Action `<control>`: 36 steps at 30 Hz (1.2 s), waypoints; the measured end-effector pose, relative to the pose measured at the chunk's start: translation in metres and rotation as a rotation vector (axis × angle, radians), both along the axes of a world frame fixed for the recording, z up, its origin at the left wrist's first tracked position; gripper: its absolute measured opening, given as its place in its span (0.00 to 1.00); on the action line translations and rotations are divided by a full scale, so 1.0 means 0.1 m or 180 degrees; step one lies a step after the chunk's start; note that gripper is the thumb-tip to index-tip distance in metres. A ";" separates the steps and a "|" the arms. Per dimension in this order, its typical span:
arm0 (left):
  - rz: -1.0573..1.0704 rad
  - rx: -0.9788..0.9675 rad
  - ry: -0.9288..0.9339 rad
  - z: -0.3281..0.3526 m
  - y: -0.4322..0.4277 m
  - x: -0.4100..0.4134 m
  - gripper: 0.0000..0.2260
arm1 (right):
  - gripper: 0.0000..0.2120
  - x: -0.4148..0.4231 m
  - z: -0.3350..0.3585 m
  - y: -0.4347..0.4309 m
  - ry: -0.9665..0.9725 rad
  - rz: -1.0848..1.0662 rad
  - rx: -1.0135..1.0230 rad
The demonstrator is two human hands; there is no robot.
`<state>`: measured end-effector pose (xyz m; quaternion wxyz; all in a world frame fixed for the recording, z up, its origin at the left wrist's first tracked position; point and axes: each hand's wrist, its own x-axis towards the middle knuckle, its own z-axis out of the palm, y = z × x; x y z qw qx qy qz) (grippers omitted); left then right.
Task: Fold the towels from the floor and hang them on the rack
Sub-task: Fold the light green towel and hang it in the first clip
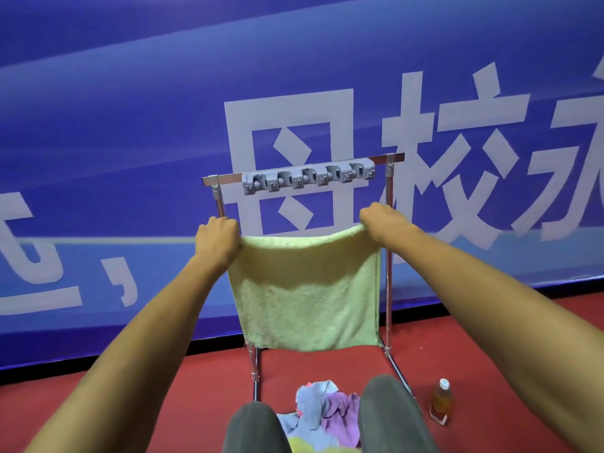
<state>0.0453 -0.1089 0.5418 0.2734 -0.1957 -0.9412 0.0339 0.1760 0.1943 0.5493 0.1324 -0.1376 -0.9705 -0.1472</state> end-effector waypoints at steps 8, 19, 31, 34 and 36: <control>0.0145 0.0119 -0.0054 -0.01 -0.01 -0.02 0.06 | 0.10 -0.01 -0.01 -0.03 -0.0025 0.0024 -0.0048; -0.0615 0.4668 -0.2373 -0.10 -0.01 -0.16 0.10 | 0.15 -0.11 -0.05 0.08 0.1800 -0.0533 -0.5606; -0.1105 0.2847 -0.2868 -0.14 0.02 0.01 0.29 | 0.32 0.04 0.05 0.03 -0.1110 -0.0014 -0.3527; -0.0998 0.1122 -0.2831 -0.12 0.04 0.02 0.22 | 0.28 0.04 0.02 0.06 -0.1074 -0.0132 -0.2584; -0.0683 0.0017 -0.2415 -0.17 0.08 0.03 0.20 | 0.22 0.03 0.02 0.06 -0.0853 -0.0197 -0.2233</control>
